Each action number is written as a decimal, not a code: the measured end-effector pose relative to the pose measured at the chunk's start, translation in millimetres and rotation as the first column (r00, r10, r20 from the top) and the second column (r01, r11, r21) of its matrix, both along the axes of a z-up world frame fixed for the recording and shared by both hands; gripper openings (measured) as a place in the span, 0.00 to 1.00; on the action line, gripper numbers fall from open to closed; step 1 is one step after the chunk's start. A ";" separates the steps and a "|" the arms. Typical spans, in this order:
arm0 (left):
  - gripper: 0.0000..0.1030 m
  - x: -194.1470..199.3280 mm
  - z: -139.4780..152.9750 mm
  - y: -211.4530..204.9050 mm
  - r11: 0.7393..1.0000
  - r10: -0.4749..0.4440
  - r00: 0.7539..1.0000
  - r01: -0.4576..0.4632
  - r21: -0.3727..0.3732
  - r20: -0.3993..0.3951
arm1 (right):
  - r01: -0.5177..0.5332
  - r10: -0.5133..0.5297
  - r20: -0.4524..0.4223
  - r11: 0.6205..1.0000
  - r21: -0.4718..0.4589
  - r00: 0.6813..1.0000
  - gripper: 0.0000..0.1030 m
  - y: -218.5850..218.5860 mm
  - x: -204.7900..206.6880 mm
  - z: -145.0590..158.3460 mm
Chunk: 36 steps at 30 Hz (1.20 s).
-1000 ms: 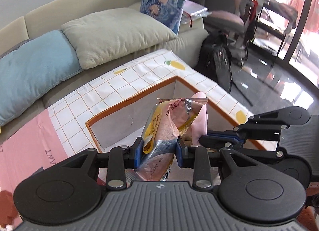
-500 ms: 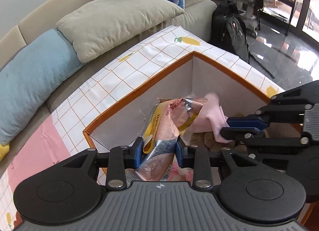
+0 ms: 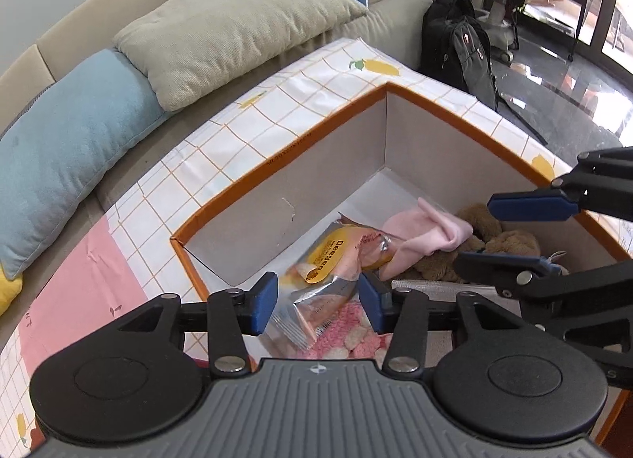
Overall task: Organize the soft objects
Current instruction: 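Carry the pink cloth and snack bag into the white box and release both, then withdraw both tools from the box toward the white crumpled plastic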
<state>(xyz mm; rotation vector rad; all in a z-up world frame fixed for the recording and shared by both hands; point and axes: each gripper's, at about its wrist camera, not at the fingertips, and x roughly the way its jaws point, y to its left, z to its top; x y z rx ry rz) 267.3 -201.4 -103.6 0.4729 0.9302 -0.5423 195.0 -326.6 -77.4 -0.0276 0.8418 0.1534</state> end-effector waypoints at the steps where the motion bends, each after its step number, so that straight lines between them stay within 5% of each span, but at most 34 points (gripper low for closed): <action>1: 0.54 -1.5 3.4 2.1 1.000 0.004 1.000 -0.004 -0.010 0.002 | -0.001 0.001 0.003 1.000 0.001 1.000 0.41 1.0 -1.8 1.5; 10: 0.55 -34.1 40.7 31.9 0.992 0.020 0.998 -0.012 -0.127 0.059 | -0.003 0.003 0.026 1.000 -0.002 1.000 0.49 13.3 -19.5 22.2; 16: 0.67 -69.5 58.8 64.1 0.976 0.046 0.993 -0.022 -0.217 0.108 | -0.007 0.007 0.015 1.000 -0.024 1.000 0.56 36.2 -43.1 39.0; 21: 0.72 -96.6 68.6 104.1 0.929 0.145 0.987 -0.113 -0.353 0.068 | -0.024 0.024 0.000 1.000 0.007 1.000 0.63 63.3 -66.8 47.9; 25: 0.75 -115.0 71.3 133.7 0.895 0.236 0.970 -0.191 -0.402 0.064 | -0.020 0.021 -0.009 0.998 0.055 1.000 0.63 88.1 -82.8 49.0; 32: 0.75 -145.0 61.4 183.4 0.864 0.374 0.925 -0.319 -0.389 0.073 | -0.015 0.023 -0.062 0.992 0.122 0.998 0.65 132.6 -108.4 37.9; 36: 0.75 -161.8 48.1 212.9 0.825 0.455 0.890 -0.410 -0.390 0.028 | -0.042 0.057 -0.105 0.989 0.141 0.993 0.69 156.5 -121.7 28.9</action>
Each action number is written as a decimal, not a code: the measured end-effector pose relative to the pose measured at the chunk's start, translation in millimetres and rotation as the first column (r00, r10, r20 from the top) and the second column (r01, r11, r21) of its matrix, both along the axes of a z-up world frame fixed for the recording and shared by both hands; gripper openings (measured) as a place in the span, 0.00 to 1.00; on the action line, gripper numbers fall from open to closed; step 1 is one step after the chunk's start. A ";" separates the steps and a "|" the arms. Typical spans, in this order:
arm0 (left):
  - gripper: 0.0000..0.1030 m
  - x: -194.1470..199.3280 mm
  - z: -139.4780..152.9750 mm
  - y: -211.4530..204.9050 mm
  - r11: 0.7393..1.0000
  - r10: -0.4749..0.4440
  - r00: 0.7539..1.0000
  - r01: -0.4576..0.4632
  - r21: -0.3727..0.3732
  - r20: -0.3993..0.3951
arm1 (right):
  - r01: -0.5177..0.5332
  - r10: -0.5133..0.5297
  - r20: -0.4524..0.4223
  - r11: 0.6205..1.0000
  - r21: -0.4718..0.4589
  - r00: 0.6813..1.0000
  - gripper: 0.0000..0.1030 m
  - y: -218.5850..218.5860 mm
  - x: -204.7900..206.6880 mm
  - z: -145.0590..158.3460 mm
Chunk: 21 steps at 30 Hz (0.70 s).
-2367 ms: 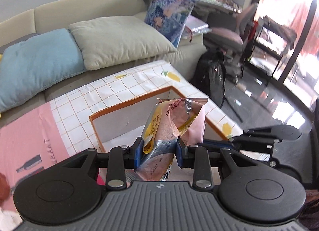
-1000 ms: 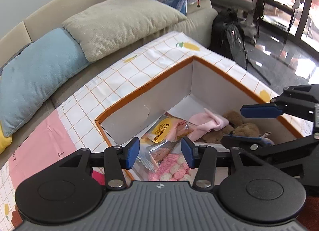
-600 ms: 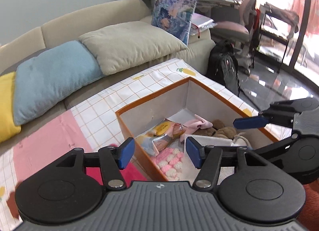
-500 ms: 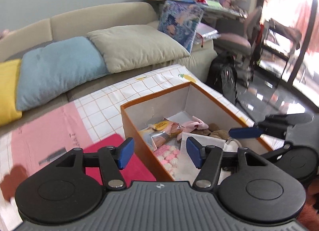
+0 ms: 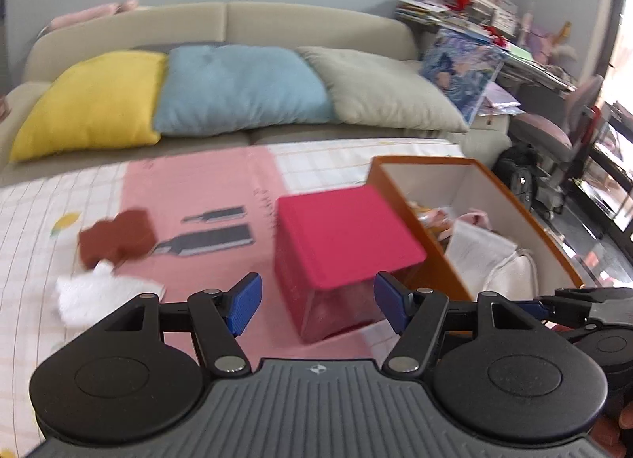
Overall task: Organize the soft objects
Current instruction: 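Withdraw both tools from the box toward the white crumpled plastic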
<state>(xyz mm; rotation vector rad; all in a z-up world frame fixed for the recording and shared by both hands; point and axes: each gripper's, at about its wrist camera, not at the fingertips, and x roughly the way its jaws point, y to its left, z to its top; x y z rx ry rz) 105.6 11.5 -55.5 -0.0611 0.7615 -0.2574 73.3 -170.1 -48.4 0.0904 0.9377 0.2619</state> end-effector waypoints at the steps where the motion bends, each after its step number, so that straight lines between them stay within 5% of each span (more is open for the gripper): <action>1: 0.75 -4.3 -4.5 7.8 1.000 0.021 1.000 -0.021 -0.012 -0.012 | -0.010 0.010 -0.014 1.000 0.001 1.000 0.69 6.4 -2.5 -2.9; 9: 0.75 -25.6 -37.2 62.8 0.986 0.150 0.982 -0.157 -0.058 -0.114 | -0.157 0.154 -0.080 0.987 -0.033 0.985 0.71 56.7 -15.3 -22.4; 21: 0.75 -23.9 -46.4 115.1 0.946 0.296 0.948 -0.308 -0.104 -0.114 | -0.328 0.331 0.017 0.940 -0.091 0.944 0.69 125.0 13.5 -17.0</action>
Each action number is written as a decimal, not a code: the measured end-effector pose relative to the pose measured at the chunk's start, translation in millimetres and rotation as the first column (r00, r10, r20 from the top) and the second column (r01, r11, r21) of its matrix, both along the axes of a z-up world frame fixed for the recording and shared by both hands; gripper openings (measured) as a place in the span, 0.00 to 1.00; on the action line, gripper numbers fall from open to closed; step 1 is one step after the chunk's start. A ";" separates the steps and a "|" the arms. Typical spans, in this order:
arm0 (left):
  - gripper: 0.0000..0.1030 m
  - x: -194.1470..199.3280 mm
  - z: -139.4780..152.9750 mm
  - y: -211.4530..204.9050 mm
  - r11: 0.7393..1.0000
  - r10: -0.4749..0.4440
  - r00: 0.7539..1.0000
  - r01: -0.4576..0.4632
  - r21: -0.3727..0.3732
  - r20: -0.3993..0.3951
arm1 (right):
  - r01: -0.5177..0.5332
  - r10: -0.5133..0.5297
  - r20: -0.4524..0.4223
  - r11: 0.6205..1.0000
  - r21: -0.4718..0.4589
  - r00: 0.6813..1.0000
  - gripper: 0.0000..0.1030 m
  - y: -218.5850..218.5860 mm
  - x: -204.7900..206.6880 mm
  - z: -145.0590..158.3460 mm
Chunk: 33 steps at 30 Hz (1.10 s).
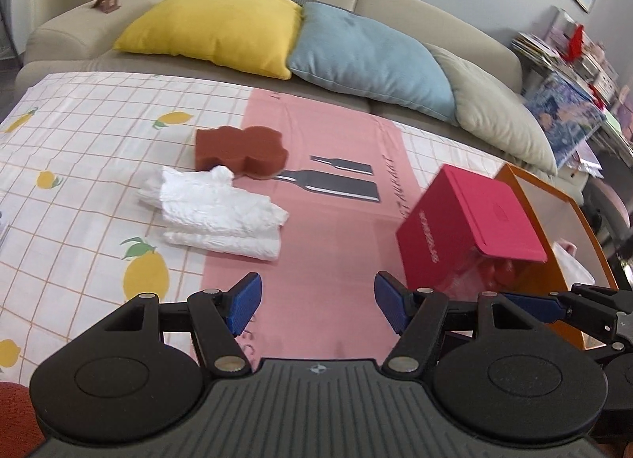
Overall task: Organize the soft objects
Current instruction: 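Withdraw both tools from the box toward the white crumpled plastic, then grasp the white crumpled plastic with the left tool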
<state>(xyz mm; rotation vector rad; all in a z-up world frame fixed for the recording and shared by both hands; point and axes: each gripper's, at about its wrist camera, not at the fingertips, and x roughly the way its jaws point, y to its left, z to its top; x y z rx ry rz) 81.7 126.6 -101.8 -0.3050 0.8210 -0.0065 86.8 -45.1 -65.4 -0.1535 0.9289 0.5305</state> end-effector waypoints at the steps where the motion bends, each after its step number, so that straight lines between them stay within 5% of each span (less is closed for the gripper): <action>1: 0.75 0.6 -0.3 4.5 1.000 0.013 1.000 -0.013 -0.004 0.002 | -0.012 0.012 0.006 1.000 -0.002 1.000 0.69 5.7 3.2 0.2; 23: 0.81 45.2 -31.2 73.9 0.989 0.145 0.988 -0.144 0.023 -0.043 | -0.164 0.164 -0.004 0.983 -0.083 0.986 0.60 91.1 73.9 -36.8; 33: 0.85 92.7 -38.4 87.3 0.977 -0.084 0.996 0.083 0.199 -0.005 | -0.208 0.202 -0.052 0.968 -0.143 0.978 0.52 124.7 113.3 -63.6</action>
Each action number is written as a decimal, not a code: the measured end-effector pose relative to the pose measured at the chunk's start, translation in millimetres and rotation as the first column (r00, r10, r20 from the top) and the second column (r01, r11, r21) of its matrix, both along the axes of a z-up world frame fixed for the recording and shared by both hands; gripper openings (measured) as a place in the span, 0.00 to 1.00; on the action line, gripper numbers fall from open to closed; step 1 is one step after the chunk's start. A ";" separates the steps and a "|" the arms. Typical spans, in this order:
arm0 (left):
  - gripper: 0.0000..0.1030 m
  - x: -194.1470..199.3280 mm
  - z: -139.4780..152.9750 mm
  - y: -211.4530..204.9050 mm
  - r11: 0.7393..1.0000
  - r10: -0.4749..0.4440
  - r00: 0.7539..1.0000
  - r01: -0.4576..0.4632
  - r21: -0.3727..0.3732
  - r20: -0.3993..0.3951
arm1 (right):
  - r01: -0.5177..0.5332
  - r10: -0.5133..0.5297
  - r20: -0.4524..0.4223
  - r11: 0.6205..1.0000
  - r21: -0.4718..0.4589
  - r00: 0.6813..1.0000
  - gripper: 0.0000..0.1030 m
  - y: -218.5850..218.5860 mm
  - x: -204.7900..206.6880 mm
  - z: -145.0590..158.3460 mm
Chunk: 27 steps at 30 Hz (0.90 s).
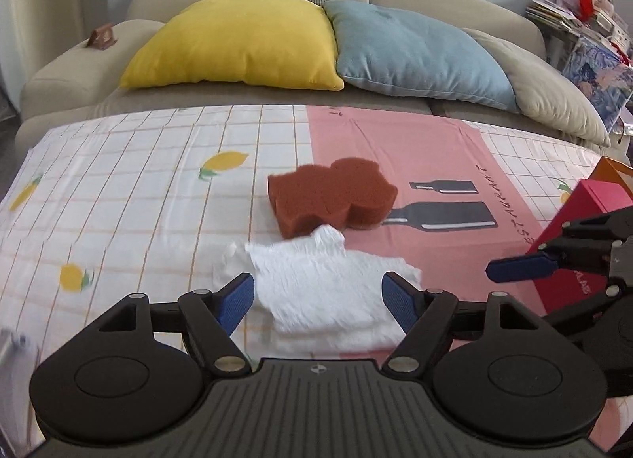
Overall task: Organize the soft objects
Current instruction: 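Grasp the white crumpled plastic with the left tool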
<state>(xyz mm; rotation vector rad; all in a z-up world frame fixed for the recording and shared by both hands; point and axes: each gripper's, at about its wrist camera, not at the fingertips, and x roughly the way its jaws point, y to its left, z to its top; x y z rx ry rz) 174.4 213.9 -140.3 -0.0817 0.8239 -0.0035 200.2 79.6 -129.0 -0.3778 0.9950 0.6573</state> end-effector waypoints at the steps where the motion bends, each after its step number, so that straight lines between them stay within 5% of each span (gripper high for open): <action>1: 0.88 6.6 -0.4 5.2 1.000 -0.008 1.000 0.008 -0.004 0.002 | 0.002 -0.002 -0.007 1.000 -0.001 1.000 0.52 2.8 3.4 -2.7; 10: 0.89 55.7 -33.6 35.9 0.992 -0.070 0.992 0.058 -0.113 -0.101 | 0.010 -0.012 -0.057 1.000 -0.022 0.998 0.36 28.0 27.4 -27.0; 16: 0.90 57.9 -52.5 44.0 0.946 -0.137 0.985 0.098 -0.310 -0.107 | 0.007 -0.011 -0.097 0.999 -0.042 0.995 0.32 33.4 37.2 -42.8; 23: 0.87 51.7 -47.6 29.5 0.928 -0.276 0.952 0.230 -0.293 -0.128 | -0.007 0.004 -0.100 1.000 -0.028 0.995 0.32 34.4 37.8 -47.3; 27: 0.76 54.8 -50.0 23.1 0.950 -0.227 0.958 0.178 -0.257 -0.174 | -0.018 0.016 -0.087 0.999 -0.031 0.996 0.32 35.3 36.6 -47.8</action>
